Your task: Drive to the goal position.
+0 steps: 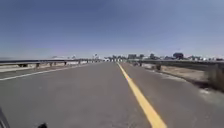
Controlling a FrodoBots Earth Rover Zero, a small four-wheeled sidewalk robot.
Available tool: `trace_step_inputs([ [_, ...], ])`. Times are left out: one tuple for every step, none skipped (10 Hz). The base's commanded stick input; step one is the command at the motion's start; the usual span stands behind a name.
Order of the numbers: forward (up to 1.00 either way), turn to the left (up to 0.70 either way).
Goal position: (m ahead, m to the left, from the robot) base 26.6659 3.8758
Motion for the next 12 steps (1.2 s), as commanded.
trace_step_inputs([
  [1.0,0.0],
  [1.0,0.0],
  [1.0,0.0],
  [1.0,0.0],
  [1.0,0.0],
  [1.0,0.0],
  [1.0,0.0],
  [1.0,0.0],
  [1.0,0.0],
  [1.0,0.0],
  [1.0,0.0],
  [1.0,0.0],
])
